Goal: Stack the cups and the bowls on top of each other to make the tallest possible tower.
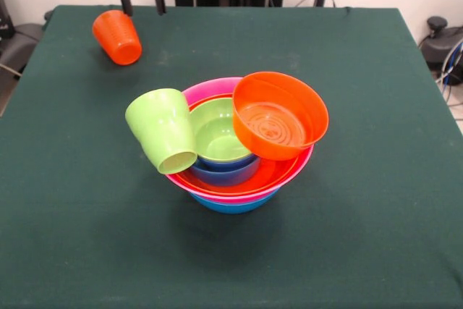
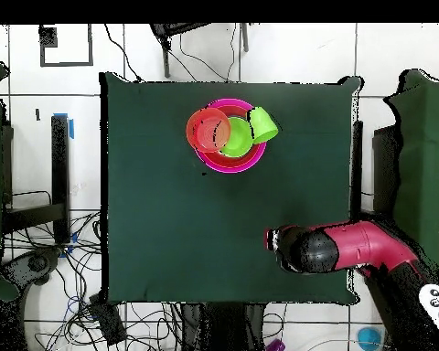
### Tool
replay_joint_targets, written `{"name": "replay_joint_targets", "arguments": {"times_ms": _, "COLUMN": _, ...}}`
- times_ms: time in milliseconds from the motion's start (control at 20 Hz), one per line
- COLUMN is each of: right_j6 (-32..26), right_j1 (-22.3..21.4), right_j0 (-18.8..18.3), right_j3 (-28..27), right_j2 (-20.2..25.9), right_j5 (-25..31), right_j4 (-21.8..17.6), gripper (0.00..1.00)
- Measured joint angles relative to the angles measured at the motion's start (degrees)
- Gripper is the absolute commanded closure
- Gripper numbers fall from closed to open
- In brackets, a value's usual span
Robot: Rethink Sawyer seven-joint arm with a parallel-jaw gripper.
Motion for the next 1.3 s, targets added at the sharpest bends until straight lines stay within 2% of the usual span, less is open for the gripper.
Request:
{"name": "replay_joint_targets", "arguments": {"times_ms": 550, "right_j6": 0.0, "right_j1": 0.1, "right_j0": -3.2, "right_j3": -1.7, "right_j2": 0.0, "right_j5": 1.6, "right_j4": -0.1, "gripper": 0.00}}
{"name": "replay_joint_targets", "arguments": {"times_ms": 1000, "right_j6": 0.0, "right_j1": 0.1, "right_j0": -3.3, "right_j3": -2.3, "right_j2": 0.0, "right_j5": 1.8, "right_j4": -0.1, "gripper": 0.00}}
{"name": "replay_joint_targets", "arguments": {"times_ms": 1300, "right_j6": 0.0, "right_j1": 1.7, "right_j0": -3.3, "right_j3": -3.0, "right_j2": 0.0, "right_j5": 1.8, "right_j4": -0.1, "gripper": 0.00}}
